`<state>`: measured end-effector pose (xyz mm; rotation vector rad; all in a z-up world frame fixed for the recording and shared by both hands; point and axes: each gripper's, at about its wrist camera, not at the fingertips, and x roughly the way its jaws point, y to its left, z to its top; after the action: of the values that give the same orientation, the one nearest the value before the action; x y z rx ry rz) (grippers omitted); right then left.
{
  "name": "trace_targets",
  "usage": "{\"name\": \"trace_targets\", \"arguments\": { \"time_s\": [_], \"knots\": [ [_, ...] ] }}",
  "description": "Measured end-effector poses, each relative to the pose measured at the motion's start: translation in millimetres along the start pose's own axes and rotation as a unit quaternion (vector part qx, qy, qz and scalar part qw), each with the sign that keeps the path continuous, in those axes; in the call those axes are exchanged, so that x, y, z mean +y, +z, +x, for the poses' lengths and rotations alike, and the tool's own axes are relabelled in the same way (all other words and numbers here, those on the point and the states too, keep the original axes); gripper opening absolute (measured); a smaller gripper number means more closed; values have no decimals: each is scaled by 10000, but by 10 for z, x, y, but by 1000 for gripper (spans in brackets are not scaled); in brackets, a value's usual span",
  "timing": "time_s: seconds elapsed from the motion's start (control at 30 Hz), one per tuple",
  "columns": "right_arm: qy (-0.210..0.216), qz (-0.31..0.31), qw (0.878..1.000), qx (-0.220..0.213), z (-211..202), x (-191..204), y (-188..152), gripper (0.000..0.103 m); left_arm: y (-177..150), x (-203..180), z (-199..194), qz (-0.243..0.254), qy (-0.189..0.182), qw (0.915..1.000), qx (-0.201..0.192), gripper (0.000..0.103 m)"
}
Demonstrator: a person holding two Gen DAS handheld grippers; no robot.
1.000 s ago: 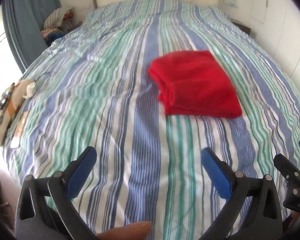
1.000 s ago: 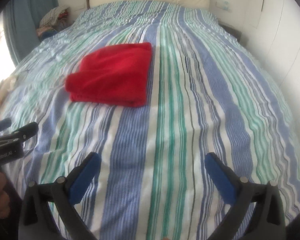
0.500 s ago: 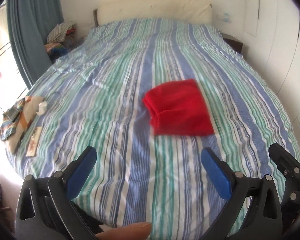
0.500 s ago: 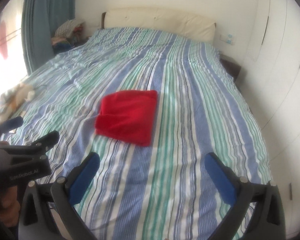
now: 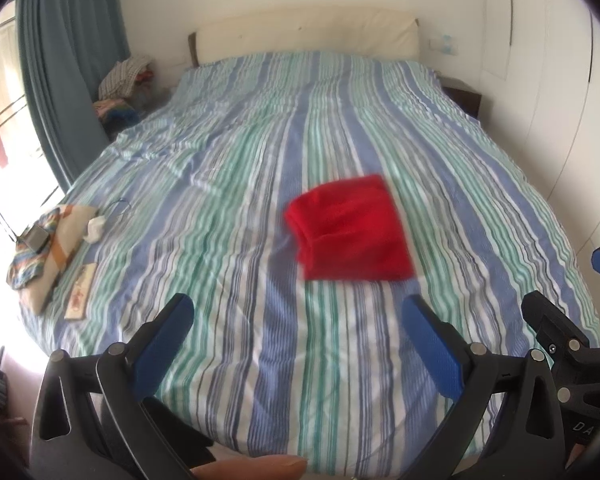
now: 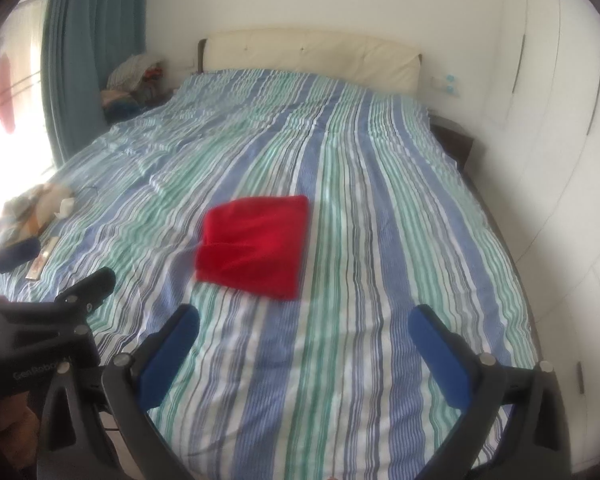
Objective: Fold small clothes
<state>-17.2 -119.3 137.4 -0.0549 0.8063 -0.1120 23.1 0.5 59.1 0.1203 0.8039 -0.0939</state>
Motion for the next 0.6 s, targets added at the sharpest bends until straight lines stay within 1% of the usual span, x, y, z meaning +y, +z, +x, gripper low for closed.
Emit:
{"name": "trace_targets", "arguments": {
  "time_s": [0.2,0.37,0.6],
  "knots": [
    [-14,48,10000,-29,-40,-23,-20,103,6,-22,28,-63,-62,9999,90,103],
    [-47,81,10000,-29,-35,-47,-14,103,8,-61,2,9,-55,10000,41,103],
    [-23,108,9999,-40,-46,-52,-1,103,20,-26,26,-30,-52,10000,76,103]
  ]
}}
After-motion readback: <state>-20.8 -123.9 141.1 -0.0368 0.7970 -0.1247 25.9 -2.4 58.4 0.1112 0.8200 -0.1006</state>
